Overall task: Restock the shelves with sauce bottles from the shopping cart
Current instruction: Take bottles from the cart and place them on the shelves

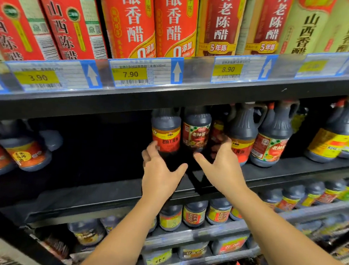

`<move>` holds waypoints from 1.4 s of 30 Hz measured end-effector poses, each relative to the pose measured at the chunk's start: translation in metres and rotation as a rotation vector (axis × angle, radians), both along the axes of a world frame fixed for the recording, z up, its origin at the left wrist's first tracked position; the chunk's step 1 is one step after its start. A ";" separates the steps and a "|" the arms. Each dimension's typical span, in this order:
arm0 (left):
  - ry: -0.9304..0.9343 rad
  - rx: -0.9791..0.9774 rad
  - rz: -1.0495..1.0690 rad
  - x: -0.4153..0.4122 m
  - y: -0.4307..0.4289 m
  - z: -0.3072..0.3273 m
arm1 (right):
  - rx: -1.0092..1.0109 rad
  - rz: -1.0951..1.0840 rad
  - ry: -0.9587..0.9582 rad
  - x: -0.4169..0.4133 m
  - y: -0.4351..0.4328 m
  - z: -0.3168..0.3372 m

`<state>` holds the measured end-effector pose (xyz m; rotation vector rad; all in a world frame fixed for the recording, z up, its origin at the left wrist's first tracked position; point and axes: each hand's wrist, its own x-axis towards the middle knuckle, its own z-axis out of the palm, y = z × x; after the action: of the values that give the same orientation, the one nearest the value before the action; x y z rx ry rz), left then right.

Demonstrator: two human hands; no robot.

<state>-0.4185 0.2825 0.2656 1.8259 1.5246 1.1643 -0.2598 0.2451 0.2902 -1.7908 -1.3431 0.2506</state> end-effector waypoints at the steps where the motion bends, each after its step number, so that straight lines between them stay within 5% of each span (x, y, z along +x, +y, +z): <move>1: 0.005 0.021 -0.026 0.002 -0.008 0.000 | 0.030 0.000 0.002 0.003 -0.014 -0.001; 10: -0.099 0.103 -0.467 0.065 -0.076 0.001 | 0.251 -0.133 0.141 0.055 -0.135 -0.023; 16: -0.089 0.025 -0.735 0.137 -0.121 -0.029 | 0.214 -0.375 0.138 0.115 -0.220 -0.071; 26: 0.181 -0.205 -1.067 0.274 -0.195 -0.108 | 0.055 -0.678 0.254 0.213 -0.338 -0.164; 42: 0.637 -0.475 -1.171 0.384 -0.254 -0.230 | -0.339 -0.909 0.475 0.270 -0.445 -0.331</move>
<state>-0.0348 0.0285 0.0360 2.2279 0.5801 -0.3161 0.0103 -0.2003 -0.0407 -2.2458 -0.0944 0.3746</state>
